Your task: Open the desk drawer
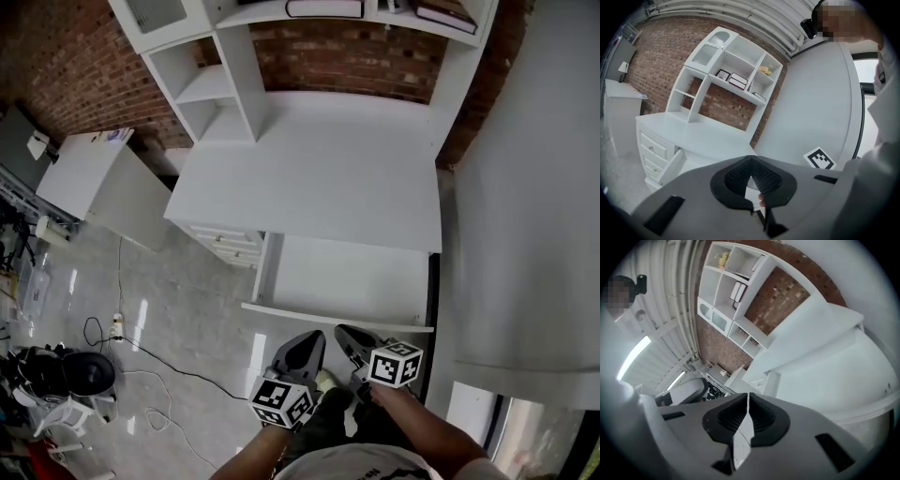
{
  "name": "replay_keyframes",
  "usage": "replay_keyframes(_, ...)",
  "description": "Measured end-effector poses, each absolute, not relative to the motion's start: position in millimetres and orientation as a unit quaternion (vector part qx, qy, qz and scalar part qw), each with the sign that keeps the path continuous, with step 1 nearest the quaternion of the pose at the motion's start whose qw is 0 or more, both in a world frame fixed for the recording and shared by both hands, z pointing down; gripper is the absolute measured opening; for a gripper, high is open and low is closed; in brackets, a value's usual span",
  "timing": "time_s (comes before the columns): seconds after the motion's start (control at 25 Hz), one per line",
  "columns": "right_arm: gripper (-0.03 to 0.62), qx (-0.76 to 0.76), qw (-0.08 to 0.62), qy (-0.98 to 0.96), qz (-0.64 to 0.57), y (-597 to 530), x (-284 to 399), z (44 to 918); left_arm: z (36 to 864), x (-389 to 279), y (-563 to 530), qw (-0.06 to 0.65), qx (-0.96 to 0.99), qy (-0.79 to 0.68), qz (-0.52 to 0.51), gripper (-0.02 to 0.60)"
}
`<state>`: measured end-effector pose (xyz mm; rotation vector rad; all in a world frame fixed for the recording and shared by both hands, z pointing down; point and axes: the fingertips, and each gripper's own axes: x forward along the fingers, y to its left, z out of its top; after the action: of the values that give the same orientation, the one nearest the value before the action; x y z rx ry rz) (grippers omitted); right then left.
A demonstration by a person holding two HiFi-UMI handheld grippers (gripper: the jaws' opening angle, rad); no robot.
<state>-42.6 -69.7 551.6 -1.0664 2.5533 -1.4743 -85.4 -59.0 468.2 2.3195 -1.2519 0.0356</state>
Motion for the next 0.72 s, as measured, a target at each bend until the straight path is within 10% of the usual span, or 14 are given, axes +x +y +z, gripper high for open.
replay_keyframes(0.72, 0.018, -0.284, -0.002, 0.921, -0.265, -31.7, -22.2, 368.8, 345.0, -50.5, -11.1, 0.201, 0.841, -0.499, -0.052, 0.012)
